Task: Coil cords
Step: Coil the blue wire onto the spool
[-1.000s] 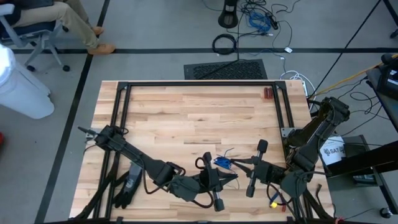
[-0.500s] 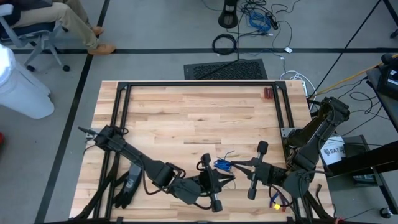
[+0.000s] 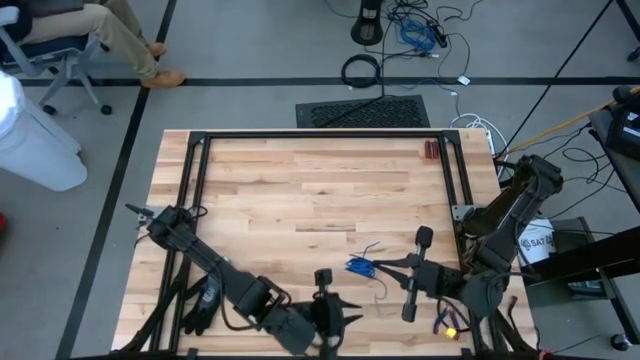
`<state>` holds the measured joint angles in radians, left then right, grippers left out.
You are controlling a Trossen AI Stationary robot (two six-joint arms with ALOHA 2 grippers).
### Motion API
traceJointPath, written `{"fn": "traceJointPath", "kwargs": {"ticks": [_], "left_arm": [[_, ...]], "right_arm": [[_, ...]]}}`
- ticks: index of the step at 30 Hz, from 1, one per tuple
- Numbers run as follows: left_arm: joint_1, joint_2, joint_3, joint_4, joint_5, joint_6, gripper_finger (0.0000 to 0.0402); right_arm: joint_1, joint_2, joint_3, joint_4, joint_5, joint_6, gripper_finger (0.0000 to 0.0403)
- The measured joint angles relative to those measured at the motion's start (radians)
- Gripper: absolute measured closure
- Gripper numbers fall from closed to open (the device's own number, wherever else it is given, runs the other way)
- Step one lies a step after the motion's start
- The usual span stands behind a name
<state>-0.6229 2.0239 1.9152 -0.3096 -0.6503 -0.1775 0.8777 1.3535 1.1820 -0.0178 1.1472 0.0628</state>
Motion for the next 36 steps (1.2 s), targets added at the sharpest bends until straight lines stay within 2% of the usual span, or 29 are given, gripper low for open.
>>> {"fn": "traceJointPath", "kwargs": {"ticks": [5, 14, 21, 36], "left_arm": [[-0.032, 0.006, -0.007, 0.009, 0.058, 0.002, 0.0322], [-0.011, 0.105, -0.011, 0.037, 0.047, 0.032, 0.0322], [0.010, 0.195, -0.011, 0.311, 0.074, 0.237, 0.0322], [0.004, 0.213, -0.011, 0.514, -0.032, 0.243, 0.0322]], "right_arm": [[0.034, -0.017, 0.000, 0.000, -0.001, -0.007, 0.0403], [0.106, -0.031, 0.000, 0.078, -0.001, -0.091, 0.0403], [0.141, -0.032, 0.000, 0.157, 0.000, -0.174, 0.0403], [0.172, -0.032, 0.000, 0.178, 0.005, -0.189, 0.0403]]}}
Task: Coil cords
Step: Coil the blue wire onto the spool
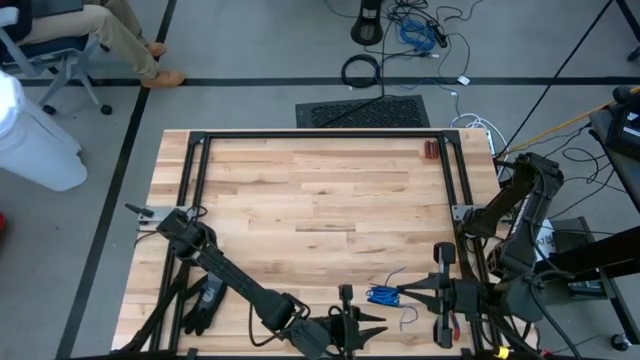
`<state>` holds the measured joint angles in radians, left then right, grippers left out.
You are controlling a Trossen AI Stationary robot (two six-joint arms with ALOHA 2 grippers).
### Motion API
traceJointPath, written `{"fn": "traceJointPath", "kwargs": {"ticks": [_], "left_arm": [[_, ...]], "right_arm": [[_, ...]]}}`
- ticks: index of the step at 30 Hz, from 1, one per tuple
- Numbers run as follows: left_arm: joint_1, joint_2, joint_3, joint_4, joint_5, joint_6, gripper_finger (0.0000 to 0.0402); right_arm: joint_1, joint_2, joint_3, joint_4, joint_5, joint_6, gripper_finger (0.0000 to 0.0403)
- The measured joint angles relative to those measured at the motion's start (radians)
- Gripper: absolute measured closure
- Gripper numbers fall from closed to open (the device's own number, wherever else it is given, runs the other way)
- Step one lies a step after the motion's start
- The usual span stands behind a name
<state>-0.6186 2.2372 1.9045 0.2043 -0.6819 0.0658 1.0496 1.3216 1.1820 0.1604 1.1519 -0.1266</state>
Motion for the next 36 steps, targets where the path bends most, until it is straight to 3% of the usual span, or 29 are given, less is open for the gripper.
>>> {"fn": "traceJointPath", "kwargs": {"ticks": [7, 14, 20, 26, 30, 36], "left_arm": [[0.009, 0.011, 0.001, 0.033, 0.028, -0.106, 0.0322], [0.025, 0.066, 0.001, 0.085, 0.117, -0.037, 0.0322], [0.023, 0.080, 0.001, 0.102, 0.034, 0.025, 0.0322], [0.028, 0.080, 0.001, 0.141, 0.068, 0.020, 0.0321], [0.046, 0.080, 0.001, 0.136, 0.163, -0.046, 0.0301], [0.050, 0.081, 0.001, 0.185, 0.165, -0.056, 0.0256]], "right_arm": [[0.000, 0.000, 0.000, 0.001, -0.001, -0.001, 0.0403], [0.000, 0.000, 0.000, 0.006, -0.001, -0.011, 0.0403], [0.009, 0.000, 0.000, 0.017, -0.001, -0.023, 0.0403], [0.014, 0.000, 0.000, 0.045, -0.002, -0.044, 0.0403], [0.013, 0.000, 0.000, 0.047, -0.005, -0.047, 0.0403], [0.013, 0.000, 0.000, 0.047, -0.005, -0.047, 0.0403]]}}
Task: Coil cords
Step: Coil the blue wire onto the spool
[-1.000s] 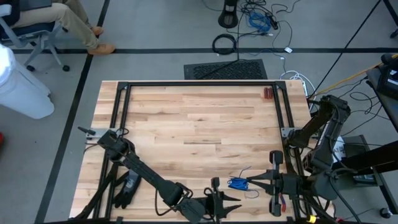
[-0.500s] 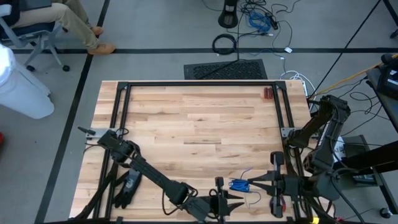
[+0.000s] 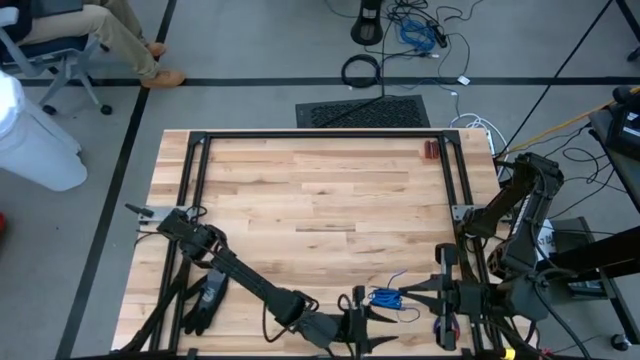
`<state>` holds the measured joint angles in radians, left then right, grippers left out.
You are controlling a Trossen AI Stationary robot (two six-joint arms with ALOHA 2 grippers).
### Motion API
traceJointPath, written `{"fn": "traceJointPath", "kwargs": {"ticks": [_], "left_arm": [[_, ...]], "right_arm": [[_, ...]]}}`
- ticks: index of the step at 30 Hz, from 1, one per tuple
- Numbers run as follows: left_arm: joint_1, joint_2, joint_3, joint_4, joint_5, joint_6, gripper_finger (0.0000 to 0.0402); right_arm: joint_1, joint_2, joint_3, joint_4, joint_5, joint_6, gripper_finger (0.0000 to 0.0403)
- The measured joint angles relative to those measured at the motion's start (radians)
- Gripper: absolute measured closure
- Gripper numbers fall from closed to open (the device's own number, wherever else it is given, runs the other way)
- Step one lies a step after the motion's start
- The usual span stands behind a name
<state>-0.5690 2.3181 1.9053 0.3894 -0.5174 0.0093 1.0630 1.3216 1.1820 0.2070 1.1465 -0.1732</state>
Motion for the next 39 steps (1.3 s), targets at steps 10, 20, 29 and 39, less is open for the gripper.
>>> {"fn": "traceJointPath", "kwargs": {"ticks": [10, 20, 29, 39], "left_arm": [[0.010, 0.046, -0.002, 0.104, 0.035, 0.031, 0.0249], [0.017, 0.046, -0.002, 0.073, -0.041, 0.025, 0.0249], [0.043, 0.046, -0.001, 0.112, -0.002, 0.022, 0.0249], [0.047, 0.046, -0.001, 0.117, 0.048, 0.023, 0.0249]], "right_arm": [[0.000, 0.000, 0.000, 0.003, 0.000, -0.002, 0.0403], [0.000, 0.000, 0.000, 0.004, 0.000, -0.004, 0.0403], [0.000, 0.000, 0.000, 0.005, 0.000, -0.004, 0.0403], [0.000, 0.000, 0.000, 0.005, 0.000, -0.004, 0.0403]]}}
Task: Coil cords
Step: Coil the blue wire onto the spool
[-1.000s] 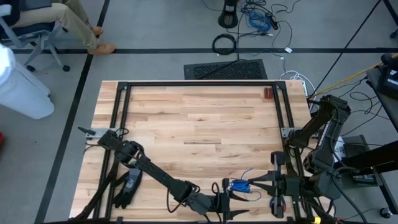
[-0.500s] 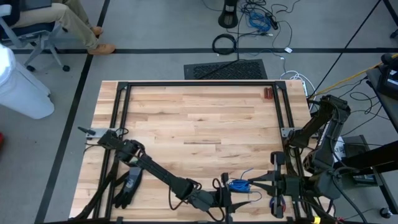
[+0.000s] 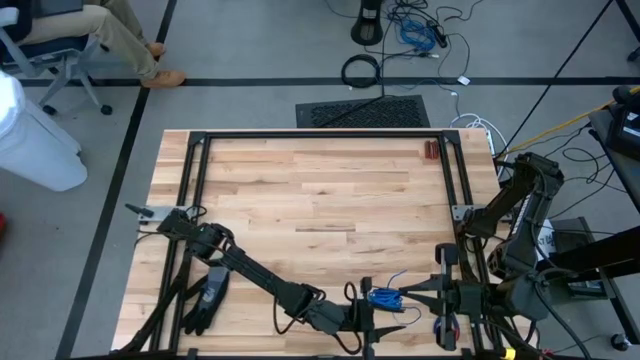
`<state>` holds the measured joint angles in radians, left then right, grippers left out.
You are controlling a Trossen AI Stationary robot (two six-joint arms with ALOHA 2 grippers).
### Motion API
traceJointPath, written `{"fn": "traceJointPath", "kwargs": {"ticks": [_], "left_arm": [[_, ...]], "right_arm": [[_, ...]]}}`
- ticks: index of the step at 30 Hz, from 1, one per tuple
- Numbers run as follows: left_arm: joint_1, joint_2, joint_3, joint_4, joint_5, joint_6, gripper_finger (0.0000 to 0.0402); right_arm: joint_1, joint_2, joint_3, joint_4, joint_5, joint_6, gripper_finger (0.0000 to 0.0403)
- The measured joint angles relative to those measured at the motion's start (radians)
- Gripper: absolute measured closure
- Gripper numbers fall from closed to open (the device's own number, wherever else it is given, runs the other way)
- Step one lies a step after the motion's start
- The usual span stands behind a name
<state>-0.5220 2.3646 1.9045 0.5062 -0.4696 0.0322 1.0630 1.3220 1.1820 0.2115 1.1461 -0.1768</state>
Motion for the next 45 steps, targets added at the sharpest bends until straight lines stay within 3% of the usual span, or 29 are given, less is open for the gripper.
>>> {"fn": "traceJointPath", "kwargs": {"ticks": [7, 19, 28, 45], "left_arm": [[0.003, 0.000, 0.000, 0.009, 0.025, 0.001, 0.0273], [0.005, 0.000, 0.000, 0.009, 0.031, 0.011, 0.0393], [0.005, 0.000, 0.001, -0.001, 0.019, 0.029, 0.0399], [-0.008, -0.015, 0.002, -0.215, -0.242, 0.054, 0.0400]], "right_arm": [[-0.001, 0.000, 0.000, 0.000, -0.009, 0.000, 0.0403], [-0.002, 0.000, 0.000, 0.002, -0.027, 0.000, 0.0403], [-0.001, 0.000, 0.000, 0.002, -0.027, 0.000, 0.0403], [0.019, 0.001, 0.000, -0.007, -0.019, 0.007, 0.0403]]}}
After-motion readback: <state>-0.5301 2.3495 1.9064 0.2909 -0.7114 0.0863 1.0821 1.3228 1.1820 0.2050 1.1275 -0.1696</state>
